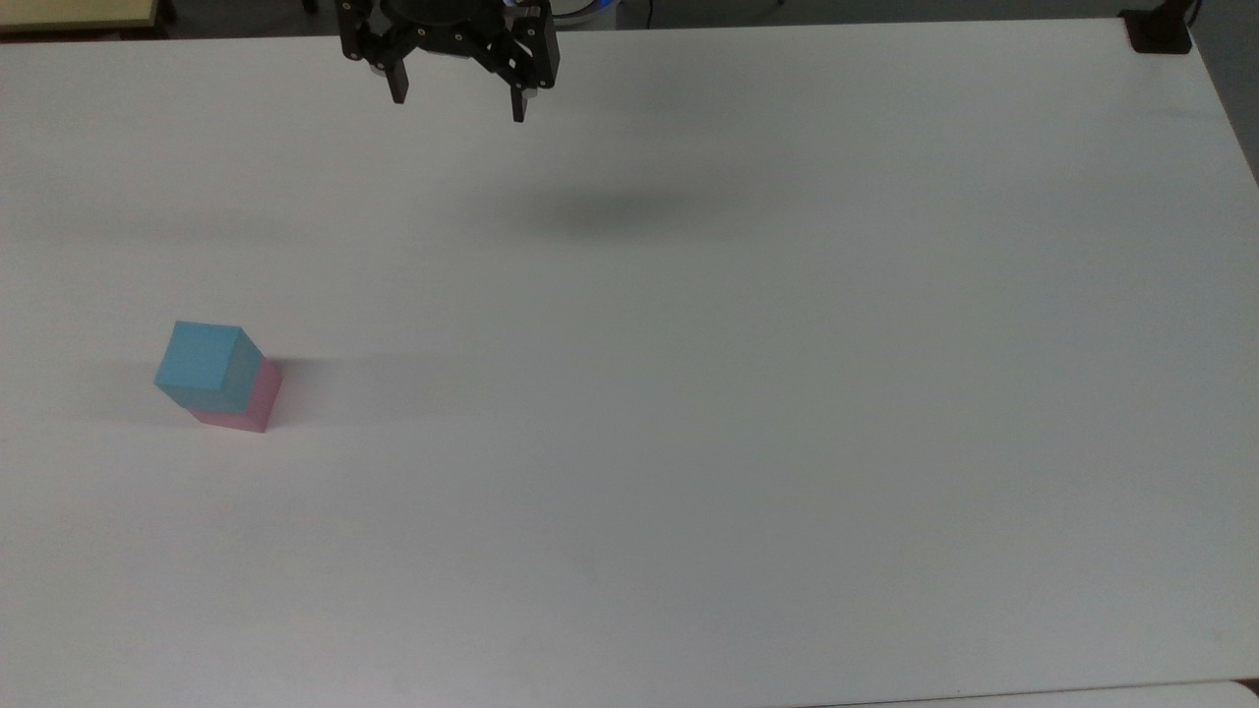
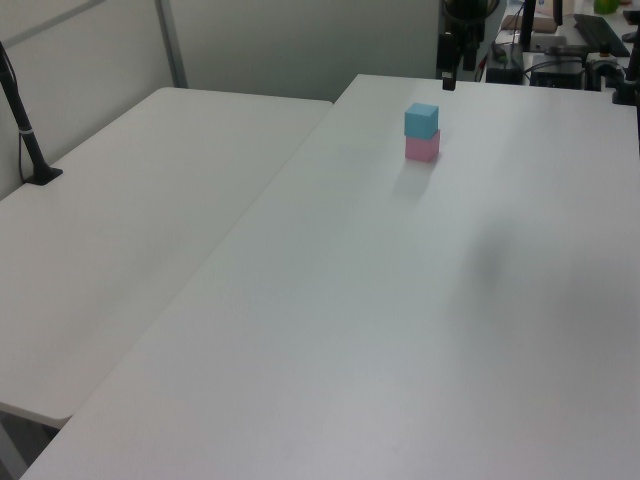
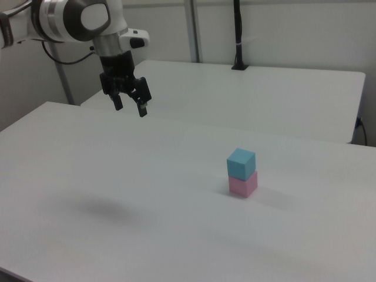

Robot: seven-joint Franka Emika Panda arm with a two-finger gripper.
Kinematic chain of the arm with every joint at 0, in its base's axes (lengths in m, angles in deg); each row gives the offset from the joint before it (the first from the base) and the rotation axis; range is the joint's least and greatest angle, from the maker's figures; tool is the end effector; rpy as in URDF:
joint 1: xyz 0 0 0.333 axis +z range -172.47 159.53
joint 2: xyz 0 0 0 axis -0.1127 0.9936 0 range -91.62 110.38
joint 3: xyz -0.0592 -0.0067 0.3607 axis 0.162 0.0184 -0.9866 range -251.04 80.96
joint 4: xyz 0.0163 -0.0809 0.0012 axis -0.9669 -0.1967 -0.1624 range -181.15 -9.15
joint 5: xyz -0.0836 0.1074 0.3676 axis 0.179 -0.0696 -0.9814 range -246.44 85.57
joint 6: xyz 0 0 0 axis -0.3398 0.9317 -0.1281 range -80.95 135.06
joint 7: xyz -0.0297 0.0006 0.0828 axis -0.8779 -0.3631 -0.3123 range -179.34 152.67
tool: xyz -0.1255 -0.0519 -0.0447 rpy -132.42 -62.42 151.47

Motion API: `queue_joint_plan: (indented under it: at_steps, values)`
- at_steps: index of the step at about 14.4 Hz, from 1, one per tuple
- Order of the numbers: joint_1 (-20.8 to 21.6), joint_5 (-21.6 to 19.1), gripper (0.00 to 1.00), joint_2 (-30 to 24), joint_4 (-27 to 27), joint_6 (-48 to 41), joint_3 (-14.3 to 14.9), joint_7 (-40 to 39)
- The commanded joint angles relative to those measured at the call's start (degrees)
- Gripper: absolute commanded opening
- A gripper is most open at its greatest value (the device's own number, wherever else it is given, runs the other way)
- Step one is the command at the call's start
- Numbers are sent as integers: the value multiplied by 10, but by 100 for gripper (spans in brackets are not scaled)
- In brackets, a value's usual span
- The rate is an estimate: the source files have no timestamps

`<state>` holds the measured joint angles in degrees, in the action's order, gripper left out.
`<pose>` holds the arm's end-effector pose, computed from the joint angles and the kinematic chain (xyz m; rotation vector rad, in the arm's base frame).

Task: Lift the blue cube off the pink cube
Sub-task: 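Move the open gripper over the light-blue cube and lower it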

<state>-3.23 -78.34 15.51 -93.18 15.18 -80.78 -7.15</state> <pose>0.5994 -0.0132 0.6011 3.0919 -0.1894 0.0296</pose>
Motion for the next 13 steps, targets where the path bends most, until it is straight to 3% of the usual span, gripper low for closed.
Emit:
queue_joint_plan:
  at_steps: [1, 9, 13]
  values:
    - [-8, 2, 100, -15, -14, 0, 11, -5]
    - [-8, 0, 100, -12, -14, 1, 11, -6]
    - [-39, -3, 100, 3, -6, 28, 12, -77]
